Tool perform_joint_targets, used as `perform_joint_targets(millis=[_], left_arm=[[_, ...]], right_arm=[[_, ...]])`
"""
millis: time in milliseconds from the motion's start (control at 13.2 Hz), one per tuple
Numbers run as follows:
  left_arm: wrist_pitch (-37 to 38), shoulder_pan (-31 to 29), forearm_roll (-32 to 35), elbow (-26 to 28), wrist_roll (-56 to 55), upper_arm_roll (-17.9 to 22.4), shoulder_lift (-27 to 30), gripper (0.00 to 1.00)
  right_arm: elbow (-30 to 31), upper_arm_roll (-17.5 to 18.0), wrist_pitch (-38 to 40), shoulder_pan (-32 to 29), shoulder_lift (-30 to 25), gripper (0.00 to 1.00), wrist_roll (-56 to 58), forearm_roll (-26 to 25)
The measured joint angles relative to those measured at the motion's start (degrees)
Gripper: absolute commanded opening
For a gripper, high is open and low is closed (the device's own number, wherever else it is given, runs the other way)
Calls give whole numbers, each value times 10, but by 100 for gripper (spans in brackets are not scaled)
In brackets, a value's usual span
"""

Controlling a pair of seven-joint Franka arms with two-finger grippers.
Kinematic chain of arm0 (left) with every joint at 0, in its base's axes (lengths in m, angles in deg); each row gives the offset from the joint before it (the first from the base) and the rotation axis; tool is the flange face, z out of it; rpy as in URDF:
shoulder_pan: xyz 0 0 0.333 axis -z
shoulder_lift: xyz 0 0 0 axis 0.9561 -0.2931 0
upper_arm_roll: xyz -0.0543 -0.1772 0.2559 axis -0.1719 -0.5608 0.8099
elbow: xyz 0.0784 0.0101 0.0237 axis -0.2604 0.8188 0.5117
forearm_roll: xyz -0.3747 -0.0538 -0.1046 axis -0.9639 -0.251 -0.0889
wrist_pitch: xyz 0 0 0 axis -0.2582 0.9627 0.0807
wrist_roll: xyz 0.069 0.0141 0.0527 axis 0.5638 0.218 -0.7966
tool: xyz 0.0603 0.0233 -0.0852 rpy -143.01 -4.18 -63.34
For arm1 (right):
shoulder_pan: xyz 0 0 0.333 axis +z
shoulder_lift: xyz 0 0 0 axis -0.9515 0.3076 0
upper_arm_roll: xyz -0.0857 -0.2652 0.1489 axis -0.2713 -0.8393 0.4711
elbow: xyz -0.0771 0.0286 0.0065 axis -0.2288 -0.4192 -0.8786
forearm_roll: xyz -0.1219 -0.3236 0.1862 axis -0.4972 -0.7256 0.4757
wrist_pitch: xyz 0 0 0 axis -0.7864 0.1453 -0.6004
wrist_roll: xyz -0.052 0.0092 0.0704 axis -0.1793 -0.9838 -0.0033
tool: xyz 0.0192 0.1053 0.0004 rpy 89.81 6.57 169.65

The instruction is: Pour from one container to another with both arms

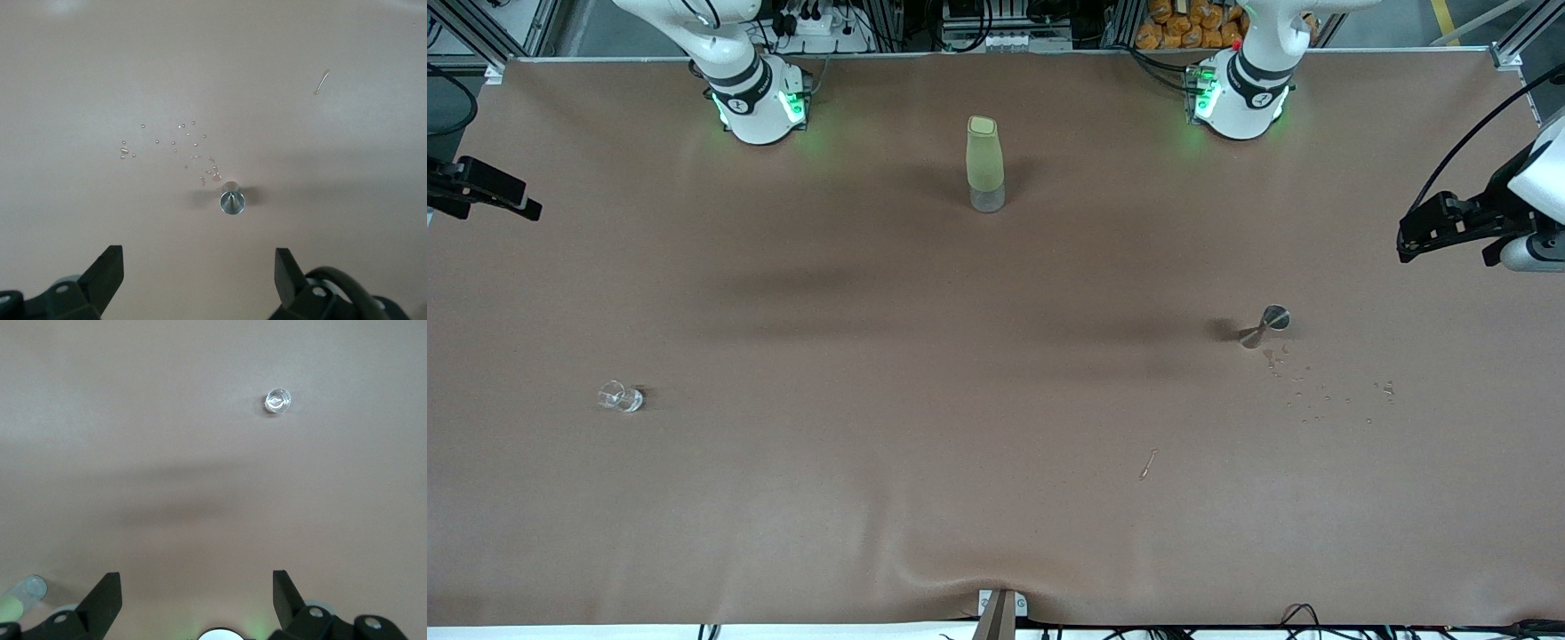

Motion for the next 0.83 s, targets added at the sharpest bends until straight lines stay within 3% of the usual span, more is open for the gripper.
perform_joint_targets(millis=[831], left_arm=[[0,0,0,0,0,0,0,100]], right_arm=[[18,-1,-10,-21,2,100,73,0]])
